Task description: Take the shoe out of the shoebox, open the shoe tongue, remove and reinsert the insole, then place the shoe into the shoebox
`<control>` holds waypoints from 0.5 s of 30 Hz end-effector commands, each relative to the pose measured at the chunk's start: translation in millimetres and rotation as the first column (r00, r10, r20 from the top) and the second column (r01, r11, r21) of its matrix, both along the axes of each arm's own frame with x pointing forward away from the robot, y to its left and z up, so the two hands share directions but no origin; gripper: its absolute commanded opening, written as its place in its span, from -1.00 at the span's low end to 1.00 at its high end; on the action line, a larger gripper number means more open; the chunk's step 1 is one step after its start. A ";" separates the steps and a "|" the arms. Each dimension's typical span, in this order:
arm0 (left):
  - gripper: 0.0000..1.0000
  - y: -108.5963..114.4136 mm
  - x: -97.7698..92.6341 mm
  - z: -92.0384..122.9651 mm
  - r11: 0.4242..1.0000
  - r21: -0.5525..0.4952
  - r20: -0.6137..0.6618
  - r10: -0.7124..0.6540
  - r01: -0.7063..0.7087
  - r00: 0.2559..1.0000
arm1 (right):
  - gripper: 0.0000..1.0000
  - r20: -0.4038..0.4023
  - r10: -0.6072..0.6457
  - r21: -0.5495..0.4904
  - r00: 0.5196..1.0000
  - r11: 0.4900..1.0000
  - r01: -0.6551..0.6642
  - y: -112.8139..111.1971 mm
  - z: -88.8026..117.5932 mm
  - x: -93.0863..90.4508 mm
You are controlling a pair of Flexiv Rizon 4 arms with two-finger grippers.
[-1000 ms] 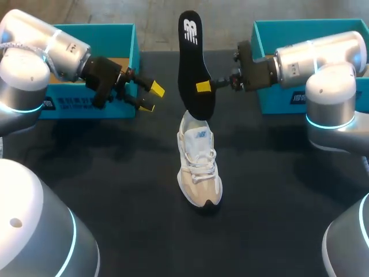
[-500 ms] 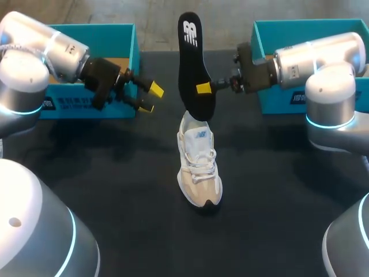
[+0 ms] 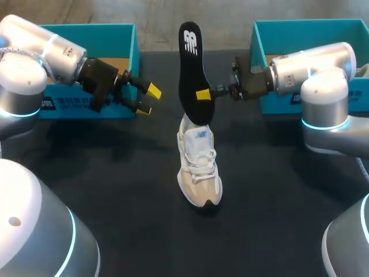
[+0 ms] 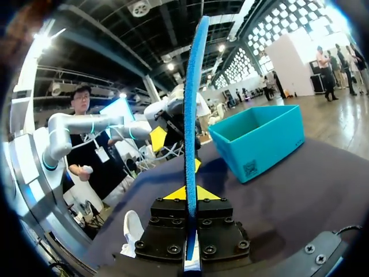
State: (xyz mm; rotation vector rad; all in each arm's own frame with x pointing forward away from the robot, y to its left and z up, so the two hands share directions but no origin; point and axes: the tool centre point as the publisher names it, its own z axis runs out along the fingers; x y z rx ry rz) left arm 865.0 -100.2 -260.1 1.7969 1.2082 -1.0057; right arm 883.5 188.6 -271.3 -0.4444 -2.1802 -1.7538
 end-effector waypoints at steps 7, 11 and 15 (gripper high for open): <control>1.00 -5.8 -0.5 -3.8 1.000 -0.006 -0.011 -0.001 0.001 1.000 | -1.00 -0.018 -0.007 0.022 1.000 1.000 0.007 -0.6 -16.6 0.5; 1.00 -6.6 -0.6 -4.4 1.000 0.001 -0.036 -0.006 0.006 0.999 | -1.00 -0.025 -0.010 0.028 1.000 1.000 0.010 0.8 -18.2 -0.1; 1.00 -6.4 -0.1 -4.9 1.000 0.001 -0.071 0.008 -0.008 0.997 | -1.00 -0.029 -0.009 0.031 1.000 0.999 0.010 2.3 -19.3 0.7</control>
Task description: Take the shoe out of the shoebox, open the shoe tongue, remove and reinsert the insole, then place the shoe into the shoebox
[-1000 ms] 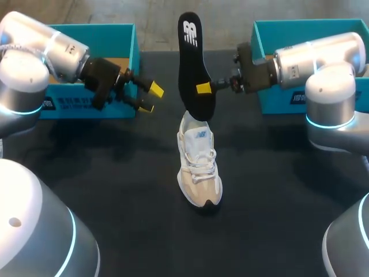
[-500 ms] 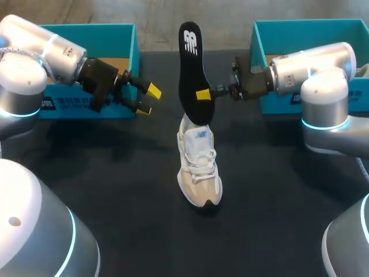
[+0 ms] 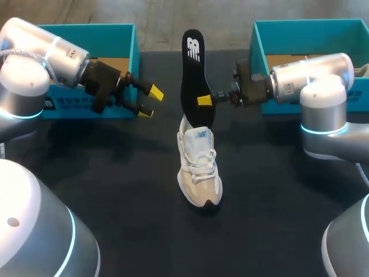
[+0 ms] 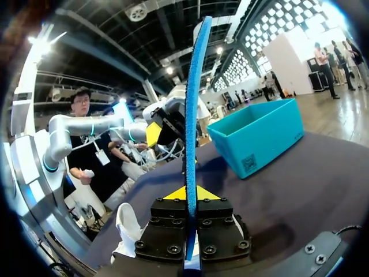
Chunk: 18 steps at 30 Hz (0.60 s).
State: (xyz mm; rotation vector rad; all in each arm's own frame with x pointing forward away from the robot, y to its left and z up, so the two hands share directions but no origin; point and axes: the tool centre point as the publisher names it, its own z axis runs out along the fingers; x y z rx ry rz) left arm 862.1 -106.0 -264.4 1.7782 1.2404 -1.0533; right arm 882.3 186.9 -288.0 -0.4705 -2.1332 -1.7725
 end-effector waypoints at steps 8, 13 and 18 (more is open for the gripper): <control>1.00 -0.8 7.3 -4.7 0.999 0.001 -0.084 0.037 -0.037 0.996 | -1.00 0.005 0.007 0.004 1.000 1.000 -0.007 9.6 -0.3 3.8; 1.00 -5.4 10.3 -2.6 1.000 0.025 -0.096 -0.010 0.012 0.995 | -1.00 0.001 0.018 0.006 1.000 1.000 -0.018 13.7 -0.3 2.2; 1.00 -9.6 15.5 2.0 0.998 0.052 -0.081 -0.035 0.039 0.996 | -1.00 -0.001 0.021 0.005 1.000 1.000 -0.021 14.8 -2.5 1.0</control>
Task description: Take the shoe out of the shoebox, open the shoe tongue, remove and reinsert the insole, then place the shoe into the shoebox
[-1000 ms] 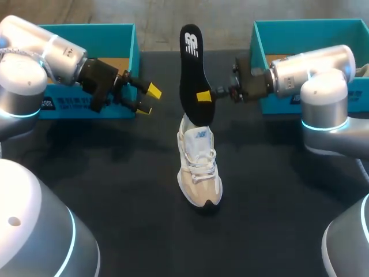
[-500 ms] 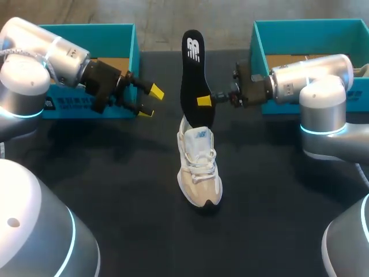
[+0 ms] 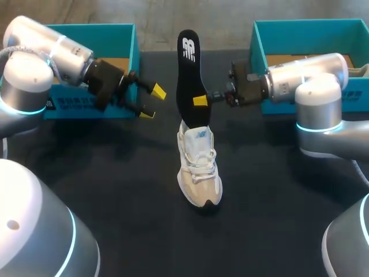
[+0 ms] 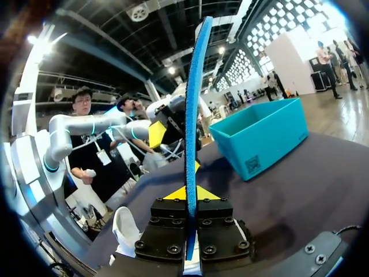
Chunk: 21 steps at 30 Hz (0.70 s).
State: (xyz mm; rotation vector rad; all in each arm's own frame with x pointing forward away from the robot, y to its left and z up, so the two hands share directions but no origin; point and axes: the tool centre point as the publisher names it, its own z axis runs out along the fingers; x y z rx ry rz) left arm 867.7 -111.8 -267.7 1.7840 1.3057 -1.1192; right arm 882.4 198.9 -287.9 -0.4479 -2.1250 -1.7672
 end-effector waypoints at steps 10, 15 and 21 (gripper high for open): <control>1.00 -7.9 12.3 13.5 0.998 0.029 0.025 -0.048 0.047 0.999 | -1.00 -0.010 0.012 -0.006 1.000 1.000 -0.013 5.8 -7.5 -2.2; 1.00 -8.7 9.0 13.8 0.999 0.021 0.028 -0.047 0.046 0.999 | -1.00 -0.016 0.017 -0.008 1.000 1.000 -0.017 7.2 -10.3 -2.5; 1.00 -10.3 4.9 11.4 0.999 0.016 0.025 -0.046 0.046 0.999 | -1.00 -0.035 0.018 0.000 0.999 1.000 -0.018 7.7 -17.8 -6.1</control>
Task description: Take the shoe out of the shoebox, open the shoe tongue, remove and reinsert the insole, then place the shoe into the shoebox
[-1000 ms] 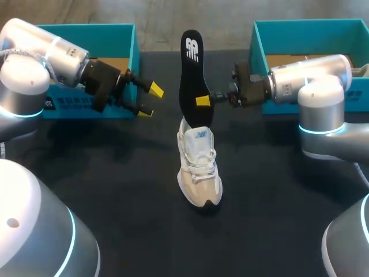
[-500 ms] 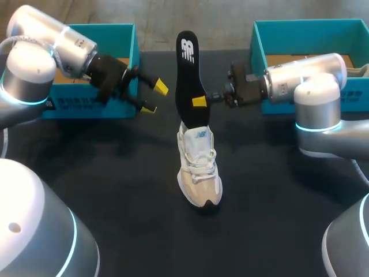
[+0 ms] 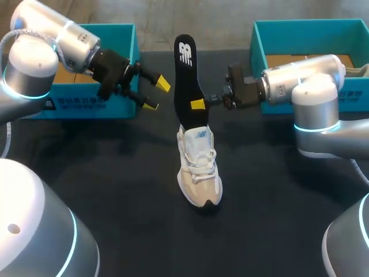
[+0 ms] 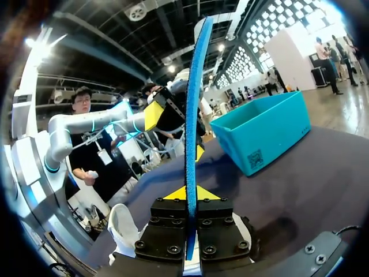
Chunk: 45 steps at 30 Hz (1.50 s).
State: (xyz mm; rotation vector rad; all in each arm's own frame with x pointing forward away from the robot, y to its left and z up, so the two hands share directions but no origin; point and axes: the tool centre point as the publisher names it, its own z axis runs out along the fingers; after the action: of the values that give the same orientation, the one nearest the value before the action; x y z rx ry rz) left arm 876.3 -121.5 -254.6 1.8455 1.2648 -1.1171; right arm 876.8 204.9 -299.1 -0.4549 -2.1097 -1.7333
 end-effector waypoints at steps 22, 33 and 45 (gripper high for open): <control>1.00 -0.3 -9.5 -7.3 1.000 -0.012 -0.012 0.014 -0.014 1.000 | -1.00 -0.086 0.008 -0.025 0.996 1.000 -0.010 4.0 -25.9 -20.7; 1.00 -0.4 -10.0 -6.8 1.000 -0.010 -0.011 0.007 -0.008 1.000 | -1.00 -0.110 -0.013 -0.052 0.994 0.999 0.007 0.9 -37.1 -30.3; 1.00 1.0 -8.7 -5.8 1.000 -0.010 -0.015 -0.002 0.002 1.000 | -1.00 -0.139 -0.032 -0.072 0.990 0.997 0.022 0.3 -45.5 -42.3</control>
State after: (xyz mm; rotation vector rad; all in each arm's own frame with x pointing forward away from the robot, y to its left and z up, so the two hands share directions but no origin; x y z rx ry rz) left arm 866.8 -121.1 -260.9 1.8292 1.2652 -1.1377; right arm 840.6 203.4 -342.8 -0.5999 -2.0733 -1.5972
